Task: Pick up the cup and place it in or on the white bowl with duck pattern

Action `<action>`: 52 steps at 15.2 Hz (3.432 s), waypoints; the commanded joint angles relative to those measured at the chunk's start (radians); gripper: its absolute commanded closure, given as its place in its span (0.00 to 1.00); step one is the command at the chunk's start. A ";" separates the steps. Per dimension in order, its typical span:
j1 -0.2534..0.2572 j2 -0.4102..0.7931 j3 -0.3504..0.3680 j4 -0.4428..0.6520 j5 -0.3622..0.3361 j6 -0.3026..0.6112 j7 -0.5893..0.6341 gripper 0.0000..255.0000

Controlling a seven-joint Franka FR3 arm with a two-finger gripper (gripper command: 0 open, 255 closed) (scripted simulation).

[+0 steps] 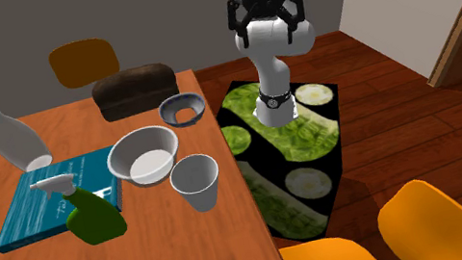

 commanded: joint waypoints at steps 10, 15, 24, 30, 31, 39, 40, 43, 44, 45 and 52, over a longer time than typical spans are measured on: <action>-0.033 0.198 -0.145 -0.046 -0.046 0.237 -0.168 0.00; -0.040 0.350 -0.223 -0.022 -0.043 0.358 -0.265 0.00; -0.041 0.678 -0.346 0.112 0.049 0.520 -0.466 0.00; -0.058 0.882 -0.382 0.224 0.149 0.575 -0.589 0.00; -0.058 0.887 -0.380 0.216 0.152 0.588 -0.591 0.00; -0.053 0.919 -0.373 0.175 0.176 0.657 -0.607 0.00; -0.053 0.919 -0.373 0.175 0.176 0.657 -0.607 0.00; -0.053 0.919 -0.373 0.175 0.176 0.657 -0.607 0.00; -0.053 0.919 -0.373 0.175 0.176 0.657 -0.607 0.00; -0.053 0.919 -0.373 0.175 0.176 0.657 -0.607 0.00; -0.053 0.919 -0.373 0.175 0.176 0.657 -0.607 1.00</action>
